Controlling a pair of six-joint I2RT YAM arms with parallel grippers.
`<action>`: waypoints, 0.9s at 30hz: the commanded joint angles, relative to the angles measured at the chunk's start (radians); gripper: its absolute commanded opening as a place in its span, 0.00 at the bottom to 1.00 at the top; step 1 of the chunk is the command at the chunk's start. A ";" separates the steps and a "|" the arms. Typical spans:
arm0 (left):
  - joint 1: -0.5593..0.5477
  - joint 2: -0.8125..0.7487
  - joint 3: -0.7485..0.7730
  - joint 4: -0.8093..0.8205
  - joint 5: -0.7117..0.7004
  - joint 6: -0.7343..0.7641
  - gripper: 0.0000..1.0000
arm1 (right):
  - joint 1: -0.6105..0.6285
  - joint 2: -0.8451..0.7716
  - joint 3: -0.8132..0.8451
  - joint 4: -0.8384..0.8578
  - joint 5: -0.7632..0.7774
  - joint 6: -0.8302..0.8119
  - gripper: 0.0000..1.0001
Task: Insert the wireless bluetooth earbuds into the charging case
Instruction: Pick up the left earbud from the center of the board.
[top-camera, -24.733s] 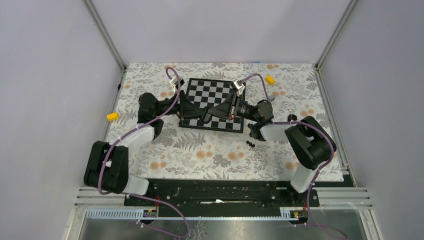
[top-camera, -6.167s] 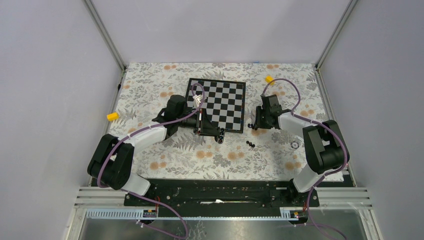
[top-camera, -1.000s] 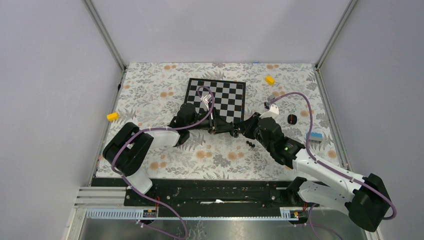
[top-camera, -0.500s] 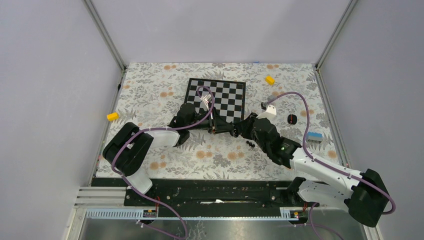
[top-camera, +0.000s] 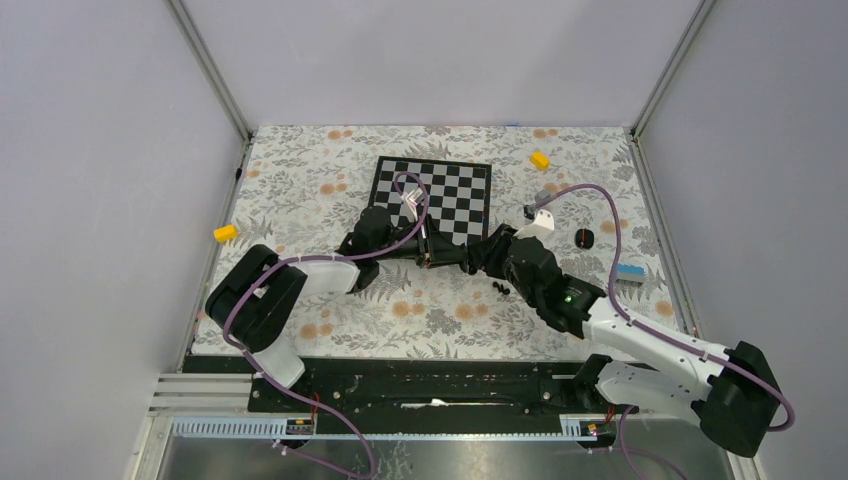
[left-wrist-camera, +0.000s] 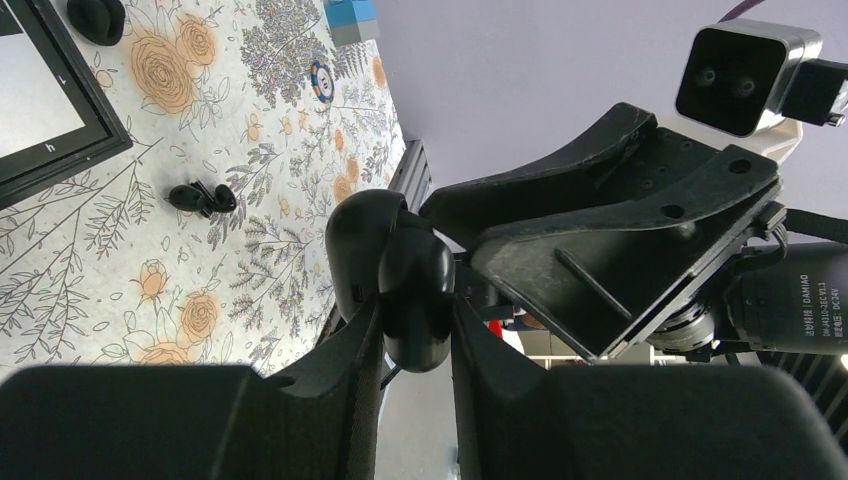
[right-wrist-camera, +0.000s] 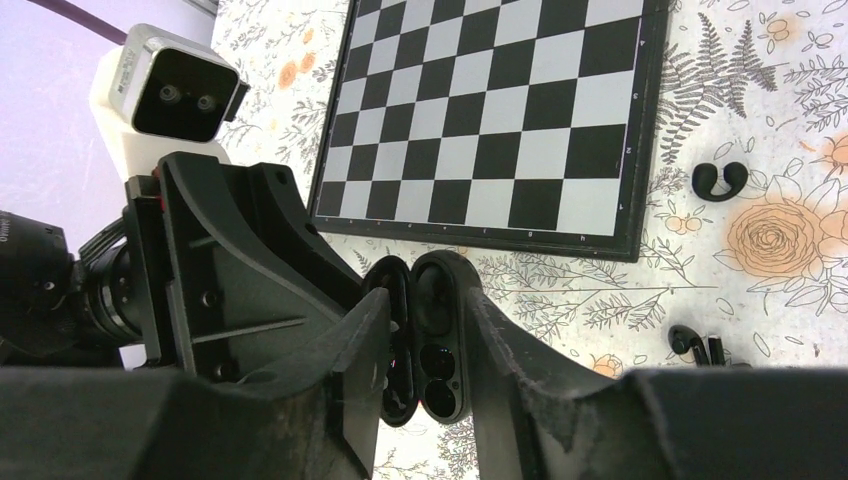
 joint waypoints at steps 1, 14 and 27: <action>-0.003 -0.011 0.026 0.045 0.003 0.013 0.03 | 0.009 -0.046 0.046 0.014 0.033 -0.016 0.43; 0.006 -0.062 0.038 -0.163 0.005 0.137 0.03 | 0.006 -0.269 0.012 -0.283 0.242 -0.162 0.80; 0.090 -0.226 0.015 -0.482 0.004 0.299 0.03 | -0.249 -0.029 -0.078 -0.326 -0.279 -0.221 0.61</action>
